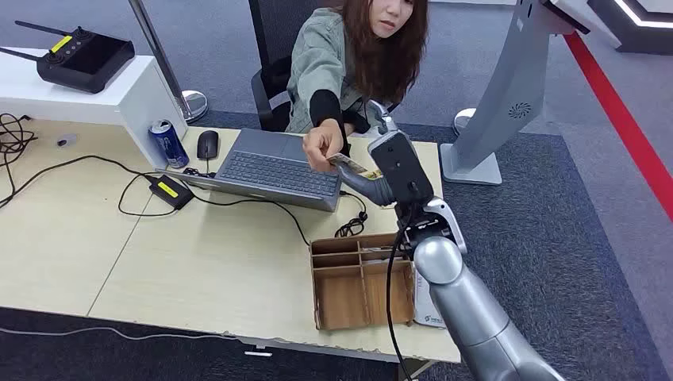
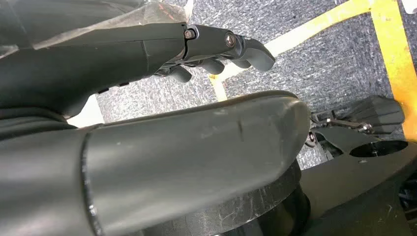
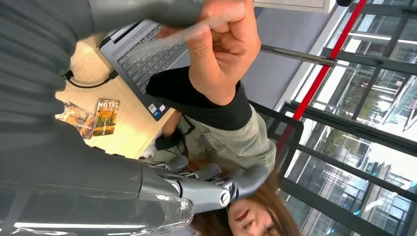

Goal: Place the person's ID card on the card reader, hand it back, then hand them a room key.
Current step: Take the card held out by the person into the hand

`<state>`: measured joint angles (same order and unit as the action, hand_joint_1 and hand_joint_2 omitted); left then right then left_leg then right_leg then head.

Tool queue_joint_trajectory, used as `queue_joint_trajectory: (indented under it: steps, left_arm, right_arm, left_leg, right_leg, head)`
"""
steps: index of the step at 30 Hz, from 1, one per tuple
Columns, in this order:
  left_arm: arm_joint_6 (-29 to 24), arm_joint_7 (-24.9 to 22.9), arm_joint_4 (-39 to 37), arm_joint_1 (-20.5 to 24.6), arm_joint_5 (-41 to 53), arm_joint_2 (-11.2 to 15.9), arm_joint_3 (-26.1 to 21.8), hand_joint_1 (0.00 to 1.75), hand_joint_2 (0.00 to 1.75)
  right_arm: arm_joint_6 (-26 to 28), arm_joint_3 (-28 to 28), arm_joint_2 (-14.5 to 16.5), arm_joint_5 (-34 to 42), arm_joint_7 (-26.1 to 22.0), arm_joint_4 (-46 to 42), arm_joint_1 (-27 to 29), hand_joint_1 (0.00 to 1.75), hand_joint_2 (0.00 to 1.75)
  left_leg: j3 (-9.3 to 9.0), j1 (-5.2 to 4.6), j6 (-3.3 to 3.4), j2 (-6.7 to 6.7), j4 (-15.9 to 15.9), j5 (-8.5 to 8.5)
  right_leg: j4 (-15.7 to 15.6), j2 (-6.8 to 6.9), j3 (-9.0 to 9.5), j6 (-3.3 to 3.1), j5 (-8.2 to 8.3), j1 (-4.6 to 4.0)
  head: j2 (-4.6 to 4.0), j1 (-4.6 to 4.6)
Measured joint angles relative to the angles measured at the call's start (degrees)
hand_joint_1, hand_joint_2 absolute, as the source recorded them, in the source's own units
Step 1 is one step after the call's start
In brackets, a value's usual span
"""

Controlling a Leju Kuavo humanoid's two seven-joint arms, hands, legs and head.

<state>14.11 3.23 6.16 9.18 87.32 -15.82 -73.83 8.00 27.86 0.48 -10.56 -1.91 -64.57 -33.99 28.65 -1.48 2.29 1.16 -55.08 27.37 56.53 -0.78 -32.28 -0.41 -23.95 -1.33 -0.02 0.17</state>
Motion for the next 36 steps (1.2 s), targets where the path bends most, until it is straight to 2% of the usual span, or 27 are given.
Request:
queue_joint_trajectory:
  steps: [27, 31, 36]
  left_arm:
    - [-1.0, -0.3, 0.0, 0.0, 0.0, 0.0, 0.0, 0.0, 0.0]
    - [-1.0, 0.0, 0.0, -0.1, -0.2, 0.0, -0.1, 0.0, 0.0]
    - [-1.1, 0.6, 0.0, -0.1, -0.6, 0.0, -0.4, 0.0, 0.0]
  right_arm:
    - [0.4, 0.8, -0.5, 0.0, -0.6, 0.7, 0.9, 1.75, 1.75]
    - [0.2, 0.5, -1.9, 0.6, 0.3, -3.5, 2.9, 1.75, 1.75]
    - [-0.4, -1.2, -5.6, 1.1, 2.0, -12.4, 7.2, 1.75, 1.75]
  left_leg:
    - [-0.02, 0.0, 0.0, -0.01, 0.0, -0.02]
    - [-0.03, 0.0, 0.0, -0.01, 0.0, -0.01]
    - [-0.03, -0.02, 0.02, -0.03, 0.0, 0.01]
  right_leg:
    - [0.0, -0.01, -0.01, -0.02, 0.02, 0.0]
    - [0.0, -0.01, -0.01, -0.02, 0.02, 0.0]
    - [-0.1, -0.01, -0.01, -0.01, 0.01, 0.0]
  head:
    - [0.0, -0.02]
    - [0.0, 0.0]
    - [0.0, -0.01]
